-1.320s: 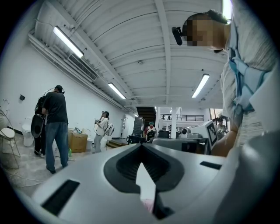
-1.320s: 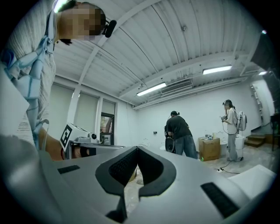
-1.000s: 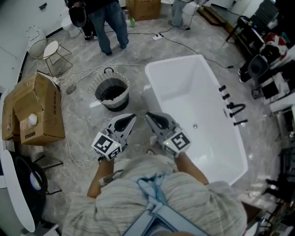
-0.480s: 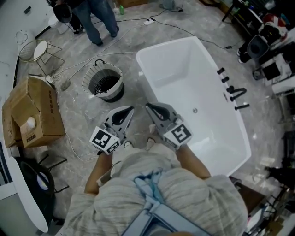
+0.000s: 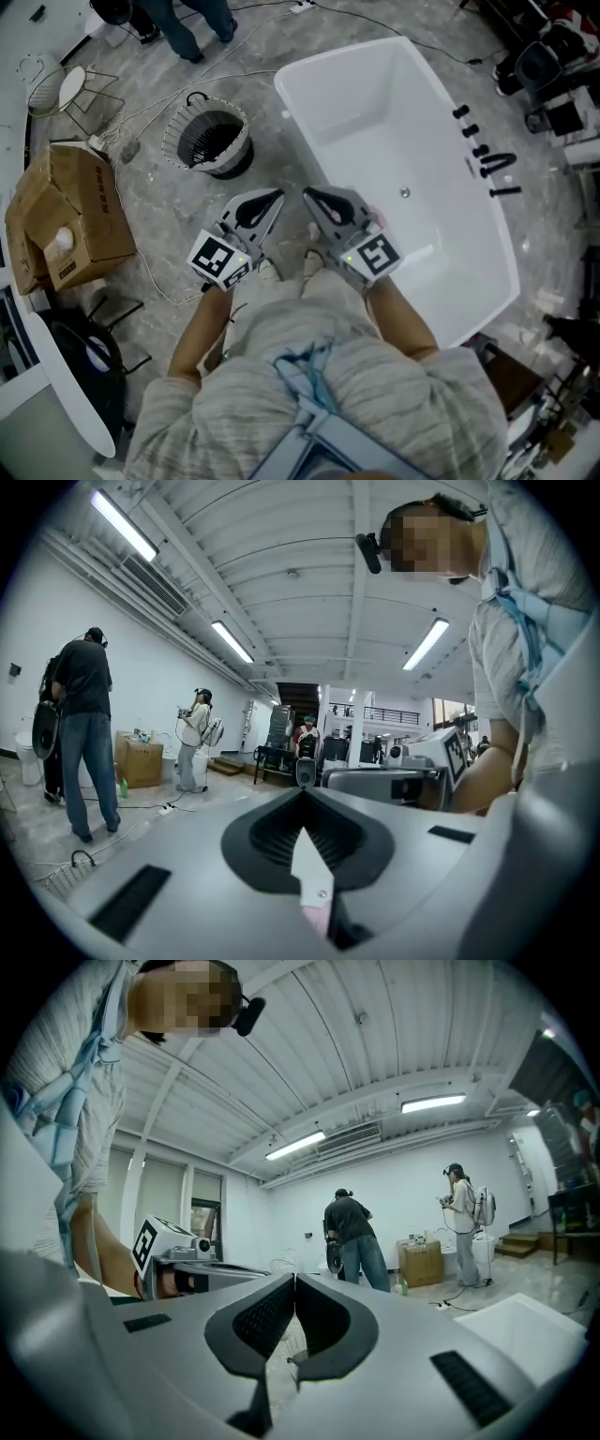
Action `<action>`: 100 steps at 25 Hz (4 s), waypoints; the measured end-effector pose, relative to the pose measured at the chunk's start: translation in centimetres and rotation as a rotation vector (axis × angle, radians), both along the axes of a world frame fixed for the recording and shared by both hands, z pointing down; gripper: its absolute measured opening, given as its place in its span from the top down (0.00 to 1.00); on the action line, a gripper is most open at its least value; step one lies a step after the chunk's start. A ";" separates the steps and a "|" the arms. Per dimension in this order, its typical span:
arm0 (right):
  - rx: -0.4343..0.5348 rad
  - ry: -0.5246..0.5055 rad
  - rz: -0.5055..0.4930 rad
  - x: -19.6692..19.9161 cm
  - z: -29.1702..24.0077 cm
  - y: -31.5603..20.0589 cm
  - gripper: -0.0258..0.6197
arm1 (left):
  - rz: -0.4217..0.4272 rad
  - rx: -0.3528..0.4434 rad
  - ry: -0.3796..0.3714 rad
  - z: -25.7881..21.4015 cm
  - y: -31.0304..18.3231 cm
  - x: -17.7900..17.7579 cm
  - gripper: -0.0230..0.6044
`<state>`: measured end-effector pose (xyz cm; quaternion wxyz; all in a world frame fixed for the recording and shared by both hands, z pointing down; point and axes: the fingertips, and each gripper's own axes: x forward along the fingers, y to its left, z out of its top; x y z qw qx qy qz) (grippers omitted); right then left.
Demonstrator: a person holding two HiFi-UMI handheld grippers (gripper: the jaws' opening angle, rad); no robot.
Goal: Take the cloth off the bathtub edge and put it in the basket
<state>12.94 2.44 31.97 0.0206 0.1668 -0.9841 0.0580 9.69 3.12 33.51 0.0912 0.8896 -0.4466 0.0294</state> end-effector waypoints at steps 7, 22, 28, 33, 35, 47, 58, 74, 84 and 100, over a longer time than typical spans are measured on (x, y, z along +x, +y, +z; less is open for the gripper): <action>-0.028 0.011 0.031 1.4 2.0 -1.3 0.95 | 0.060 -0.056 0.000 2.8 -0.7 2.0 0.96; -0.111 0.079 0.162 7.0 9.5 -3.9 0.95 | 0.208 -0.161 -0.022 10.4 -3.1 7.3 0.96; -0.149 0.152 0.221 10.1 13.0 -4.6 0.91 | 0.260 -0.197 -0.028 13.2 -3.9 9.7 0.96; -0.159 0.247 0.233 11.8 16.4 -3.9 0.87 | 0.281 -0.220 -0.033 15.4 -4.4 11.4 0.96; -0.182 0.267 0.243 12.4 17.7 -3.6 0.86 | 0.291 -0.233 -0.036 16.3 -4.4 12.0 0.96; -0.318 0.405 0.296 15.6 27.1 -2.9 0.76 | 0.337 -0.317 -0.058 21.6 -3.8 13.9 0.96; -0.480 0.616 0.306 18.6 37.1 -1.8 0.63 | 0.357 -0.396 -0.081 25.9 -3.6 14.8 0.96; -0.735 0.825 0.294 24.1 46.8 1.2 0.52 | 0.394 -0.451 -0.084 29.5 -3.1 17.2 0.96; -0.756 0.920 0.243 22.7 50.9 0.8 0.52 | 0.386 -0.485 -0.082 30.9 -2.4 16.7 0.96; -0.765 0.889 0.293 20.9 52.5 -1.2 0.54 | 0.377 -0.518 -0.075 33.1 -1.9 16.0 0.96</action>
